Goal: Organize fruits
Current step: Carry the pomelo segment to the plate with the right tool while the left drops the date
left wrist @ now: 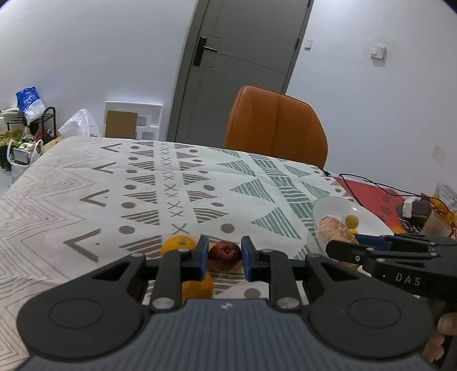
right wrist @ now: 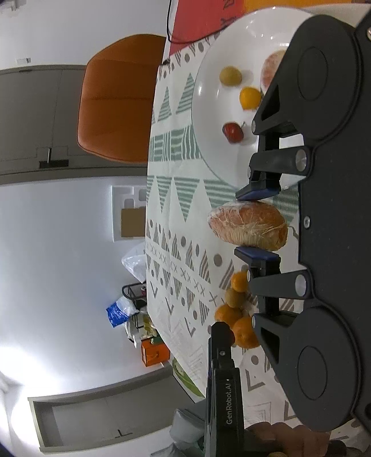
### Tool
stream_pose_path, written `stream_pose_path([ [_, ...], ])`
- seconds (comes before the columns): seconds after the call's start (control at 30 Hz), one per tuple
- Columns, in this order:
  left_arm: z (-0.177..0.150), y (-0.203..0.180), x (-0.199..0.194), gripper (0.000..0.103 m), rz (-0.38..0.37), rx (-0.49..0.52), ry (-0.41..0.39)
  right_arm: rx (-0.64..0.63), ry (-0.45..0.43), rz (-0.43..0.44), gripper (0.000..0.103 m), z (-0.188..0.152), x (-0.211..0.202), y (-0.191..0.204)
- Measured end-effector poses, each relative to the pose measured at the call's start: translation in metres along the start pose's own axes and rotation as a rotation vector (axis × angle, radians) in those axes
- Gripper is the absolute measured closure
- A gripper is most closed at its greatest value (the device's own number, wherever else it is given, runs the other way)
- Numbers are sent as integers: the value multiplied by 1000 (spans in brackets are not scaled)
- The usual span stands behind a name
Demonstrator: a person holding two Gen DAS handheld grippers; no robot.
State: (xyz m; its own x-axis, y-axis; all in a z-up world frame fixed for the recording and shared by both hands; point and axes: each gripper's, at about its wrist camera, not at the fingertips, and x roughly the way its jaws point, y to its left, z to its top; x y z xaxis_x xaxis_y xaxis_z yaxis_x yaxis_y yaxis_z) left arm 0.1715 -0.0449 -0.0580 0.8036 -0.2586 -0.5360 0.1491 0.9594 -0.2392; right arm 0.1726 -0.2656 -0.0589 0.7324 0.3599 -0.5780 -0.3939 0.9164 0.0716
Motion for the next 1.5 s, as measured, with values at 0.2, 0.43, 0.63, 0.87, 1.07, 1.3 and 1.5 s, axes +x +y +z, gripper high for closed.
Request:
stream_pose_path([
  [0.2,3,-15,6,80,-23,24,2,23,-11,-33,70,-3,-10,-16],
  [0.43,4,-34,16,80,-52,52,8,69,-16,-84,70,-11,-20,-42],
  [0.63,6,-47,22,80,-72,77,13,115,-28,-106,70,-16,-25,-58],
  [0.87,6,-62,29,80,-82,110,31,138,-52,-119,68,-19,-23,-62],
  [1.07,4,-79,39,80,-88,140,51,183,-103,-122,40,-24,-37,-74],
  [1.3,2,-106,50,80,-112,187,64,242,-129,-126,40,-38,-54,-90],
  [1.5,3,-127,60,80,-133,216,73,279,-150,-139,40,-47,-68,-102],
])
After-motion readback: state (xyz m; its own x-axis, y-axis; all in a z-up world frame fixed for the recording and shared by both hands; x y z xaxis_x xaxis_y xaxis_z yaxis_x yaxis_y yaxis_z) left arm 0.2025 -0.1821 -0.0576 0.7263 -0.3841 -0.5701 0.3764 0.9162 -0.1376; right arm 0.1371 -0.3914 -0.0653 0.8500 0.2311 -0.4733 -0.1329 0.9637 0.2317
